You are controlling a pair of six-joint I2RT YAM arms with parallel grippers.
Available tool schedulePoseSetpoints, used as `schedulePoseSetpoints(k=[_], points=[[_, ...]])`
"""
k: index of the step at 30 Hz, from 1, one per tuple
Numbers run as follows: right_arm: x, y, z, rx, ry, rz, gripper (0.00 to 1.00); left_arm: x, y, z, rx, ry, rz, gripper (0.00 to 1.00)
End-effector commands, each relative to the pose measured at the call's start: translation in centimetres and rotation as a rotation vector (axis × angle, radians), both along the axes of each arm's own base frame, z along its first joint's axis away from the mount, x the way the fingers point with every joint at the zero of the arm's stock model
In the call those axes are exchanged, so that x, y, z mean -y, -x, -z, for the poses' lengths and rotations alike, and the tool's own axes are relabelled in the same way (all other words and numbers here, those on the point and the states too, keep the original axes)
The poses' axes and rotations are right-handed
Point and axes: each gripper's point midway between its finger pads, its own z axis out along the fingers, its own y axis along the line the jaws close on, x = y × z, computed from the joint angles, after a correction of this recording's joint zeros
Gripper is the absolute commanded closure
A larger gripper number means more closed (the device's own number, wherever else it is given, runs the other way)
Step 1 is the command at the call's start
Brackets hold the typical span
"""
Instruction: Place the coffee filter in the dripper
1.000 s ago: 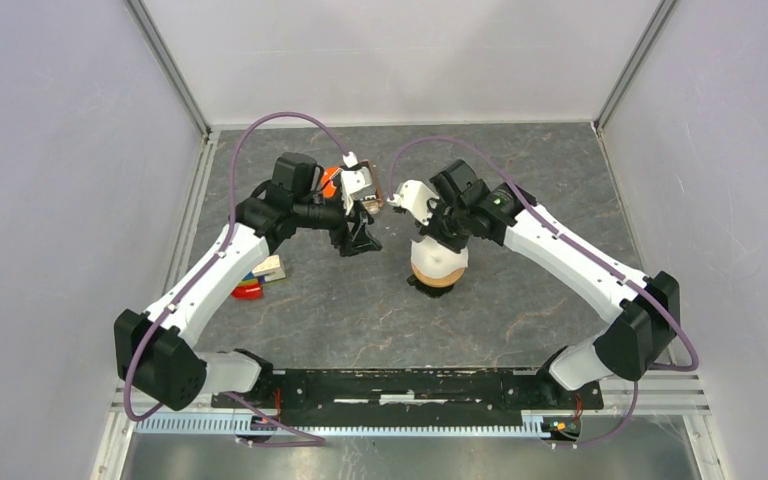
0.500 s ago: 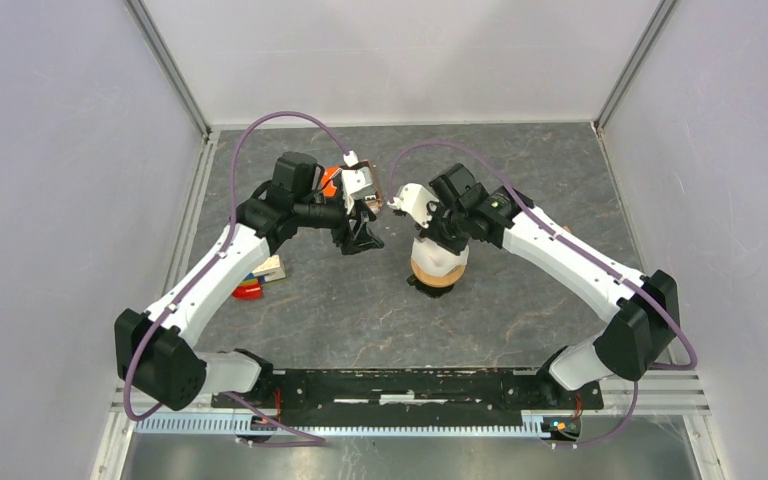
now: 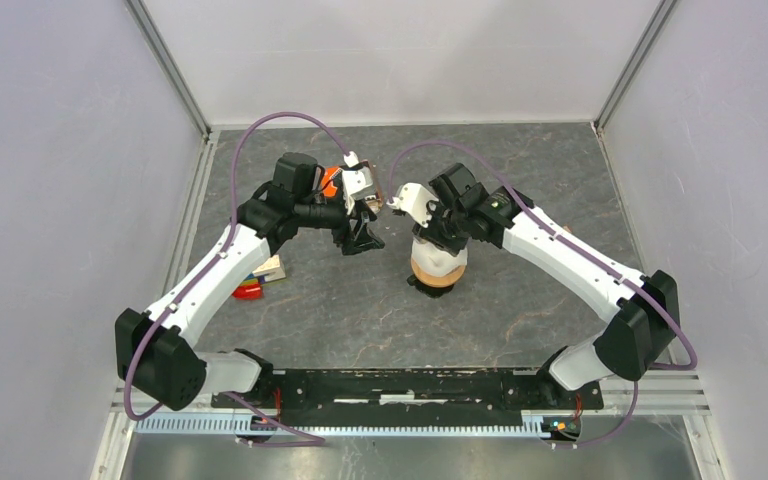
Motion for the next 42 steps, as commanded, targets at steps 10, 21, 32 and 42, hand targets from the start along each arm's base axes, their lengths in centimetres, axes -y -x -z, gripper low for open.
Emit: schedulePoseSetpoints(k=[10, 21, 32, 42], points=[[-0.1, -1.3, -3.5, 0.110, -0.033, 0.007, 0.48, 0.3, 0.0, -1.3, 0.037, 0.030, 0.014, 0.25], [0.6, -1.7, -2.2, 0.119, 0.015, 0.014, 0.40, 0.3, 0.2, -1.2, 0.035, 0.031, 0.021, 0.25], [0.5, -1.5, 0.5, 0.026, 0.000, -0.008, 0.37, 0.3, 0.4, -1.5, 0.036, 0.034, 0.030, 0.25], [0.5, -0.9, 3.3, -0.033, 0.009, -0.015, 0.35, 0.3, 0.6, -1.5, 0.036, 0.032, 0.036, 0.25]])
